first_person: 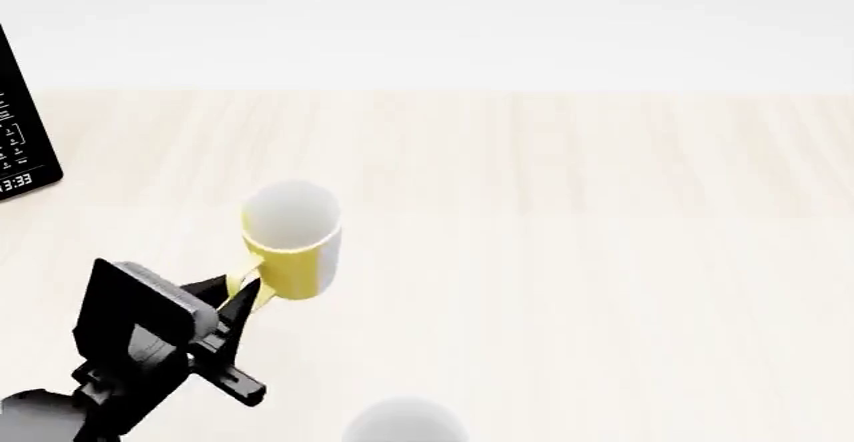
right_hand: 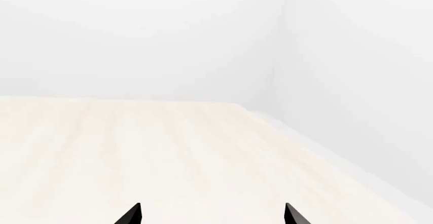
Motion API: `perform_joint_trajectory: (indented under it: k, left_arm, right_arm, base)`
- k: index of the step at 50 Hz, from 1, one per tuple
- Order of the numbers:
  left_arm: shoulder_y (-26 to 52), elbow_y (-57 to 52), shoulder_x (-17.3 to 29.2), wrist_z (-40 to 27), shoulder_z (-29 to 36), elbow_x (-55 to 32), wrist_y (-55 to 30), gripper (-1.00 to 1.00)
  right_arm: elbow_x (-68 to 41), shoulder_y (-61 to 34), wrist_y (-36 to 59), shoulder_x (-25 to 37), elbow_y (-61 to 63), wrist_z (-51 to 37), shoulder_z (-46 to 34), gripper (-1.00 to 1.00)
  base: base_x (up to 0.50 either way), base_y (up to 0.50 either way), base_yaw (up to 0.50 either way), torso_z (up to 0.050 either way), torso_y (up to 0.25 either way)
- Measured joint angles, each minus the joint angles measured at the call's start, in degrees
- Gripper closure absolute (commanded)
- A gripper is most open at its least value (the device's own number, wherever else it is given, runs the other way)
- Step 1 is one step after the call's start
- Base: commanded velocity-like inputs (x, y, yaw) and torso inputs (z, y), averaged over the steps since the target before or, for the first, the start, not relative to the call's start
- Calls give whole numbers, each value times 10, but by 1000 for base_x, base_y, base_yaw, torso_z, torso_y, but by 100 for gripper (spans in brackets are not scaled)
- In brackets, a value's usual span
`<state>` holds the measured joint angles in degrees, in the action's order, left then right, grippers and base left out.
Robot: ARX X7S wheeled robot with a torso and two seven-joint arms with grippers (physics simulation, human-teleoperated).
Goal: Put the yellow and white mug to the front of the white mug.
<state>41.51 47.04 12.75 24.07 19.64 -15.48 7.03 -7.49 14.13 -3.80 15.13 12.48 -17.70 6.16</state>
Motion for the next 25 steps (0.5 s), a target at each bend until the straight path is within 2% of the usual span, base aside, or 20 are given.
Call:
perform_joint_trajectory:
  k: [6,12,17,25]
  left_arm:
    - [116,128,-2,165,16,-16,5,100]
    - [202,198,-7,285,16,-21,-19,100]
    - [245,231,-12,352,11,-14,-33,100]
    - [275,259,-22,418,0,1,-36,100]
  right_arm:
    - [-1,0,-2,2,-4,-2,2,-100]
    - [0,-2,-4,3,-13,-3,1,-100]
    - [-1,-5,-7,5,-22,-4,1,-100]
    - [-1,-8,-11,5,-34,-3,-2,-100]
  base:
    - [0,0,0,0,0]
    - [0,0,0,0,0]
    - [0,0,0,0,0]
    - [0,0,0,0,0]
